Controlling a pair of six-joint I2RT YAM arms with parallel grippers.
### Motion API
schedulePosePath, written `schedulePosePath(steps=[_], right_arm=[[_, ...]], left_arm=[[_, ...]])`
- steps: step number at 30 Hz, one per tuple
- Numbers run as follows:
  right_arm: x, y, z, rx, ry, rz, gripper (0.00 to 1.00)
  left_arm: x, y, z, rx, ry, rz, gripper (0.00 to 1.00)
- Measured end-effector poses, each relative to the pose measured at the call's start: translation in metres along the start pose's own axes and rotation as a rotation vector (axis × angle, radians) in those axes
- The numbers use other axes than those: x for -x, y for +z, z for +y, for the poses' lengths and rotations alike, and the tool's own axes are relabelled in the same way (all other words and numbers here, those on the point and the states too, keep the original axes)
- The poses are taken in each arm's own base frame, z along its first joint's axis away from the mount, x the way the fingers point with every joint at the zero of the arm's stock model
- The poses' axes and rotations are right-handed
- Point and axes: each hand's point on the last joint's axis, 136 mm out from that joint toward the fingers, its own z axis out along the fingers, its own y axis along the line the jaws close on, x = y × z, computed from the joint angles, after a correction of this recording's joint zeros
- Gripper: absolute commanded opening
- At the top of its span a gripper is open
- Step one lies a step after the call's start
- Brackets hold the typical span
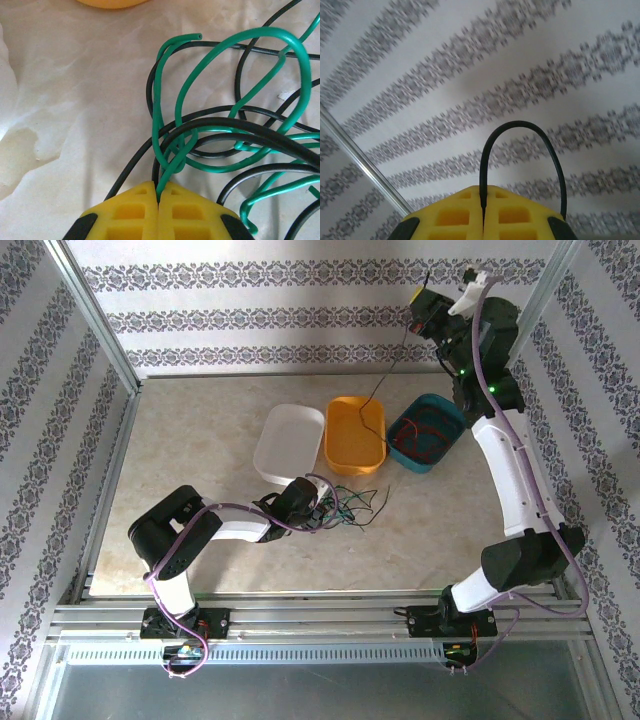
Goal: Untangle the cables
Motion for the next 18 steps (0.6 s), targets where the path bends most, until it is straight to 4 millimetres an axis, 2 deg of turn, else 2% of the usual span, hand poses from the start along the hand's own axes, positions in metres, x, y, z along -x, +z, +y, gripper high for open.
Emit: schedulePosePath(steps=[3, 9, 12, 18], right_arm=[[-0.027, 0.004, -0.018, -0.034, 0.012, 0.054, 0.00], [-0.097, 0.015, -0.052, -0.101, 0.045, 0.196, 0.00], [-0.142, 0.026, -0.067, -0.124, 0.044, 0.295, 0.00], [-0.255, 0.044, -0.092, -0.112, 0.092, 0.584, 0.00]], left_arm=[[0.000, 0.000, 0.000, 0.000, 0.000, 0.000, 0.00], [0.000, 0.000, 0.000, 0.000, 0.000, 0.000, 0.00], [0.000, 0.000, 0.000, 0.000, 0.000, 0.000, 0.00], [0.000, 0.000, 0.000, 0.000, 0.000, 0.000, 0.00]])
